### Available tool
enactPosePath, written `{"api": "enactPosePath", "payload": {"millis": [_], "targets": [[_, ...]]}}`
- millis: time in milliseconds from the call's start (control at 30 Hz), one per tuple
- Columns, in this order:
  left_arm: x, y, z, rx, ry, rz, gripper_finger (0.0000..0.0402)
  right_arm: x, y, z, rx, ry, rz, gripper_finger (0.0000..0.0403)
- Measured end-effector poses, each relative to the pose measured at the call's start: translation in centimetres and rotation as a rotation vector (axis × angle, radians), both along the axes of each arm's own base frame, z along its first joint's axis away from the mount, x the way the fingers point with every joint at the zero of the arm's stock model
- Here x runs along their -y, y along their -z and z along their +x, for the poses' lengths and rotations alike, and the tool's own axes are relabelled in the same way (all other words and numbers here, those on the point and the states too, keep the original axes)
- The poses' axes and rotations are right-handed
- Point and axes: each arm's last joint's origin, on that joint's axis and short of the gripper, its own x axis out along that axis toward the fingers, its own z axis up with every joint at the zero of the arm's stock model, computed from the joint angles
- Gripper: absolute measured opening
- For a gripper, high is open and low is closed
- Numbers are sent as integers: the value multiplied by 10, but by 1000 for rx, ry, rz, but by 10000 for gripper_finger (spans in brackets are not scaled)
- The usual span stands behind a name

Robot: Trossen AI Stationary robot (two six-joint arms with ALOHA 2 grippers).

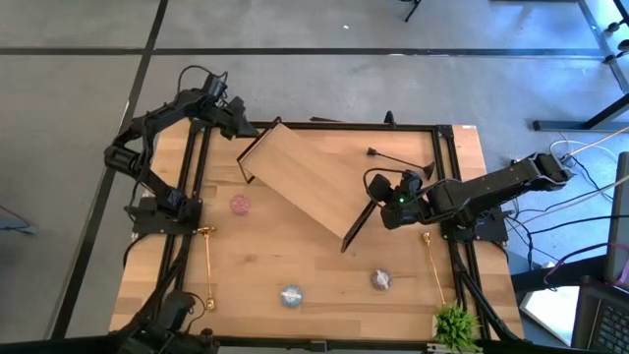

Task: Pick & Place candle stick holders
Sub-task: Adjust the shelf

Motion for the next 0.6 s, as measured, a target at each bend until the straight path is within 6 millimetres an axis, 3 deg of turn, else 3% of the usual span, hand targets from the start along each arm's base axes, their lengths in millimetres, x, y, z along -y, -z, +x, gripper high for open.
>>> {"api": "enactPosePath", "payload": {"millis": [300, 600], "targets": [[12, 1, 22, -22, 80, -5, 56, 3, 0, 1, -6, 6, -2, 134], [20, 3, 23, -59, 96, -64, 24, 9, 0, 2, -26, 9, -2, 134]]}}
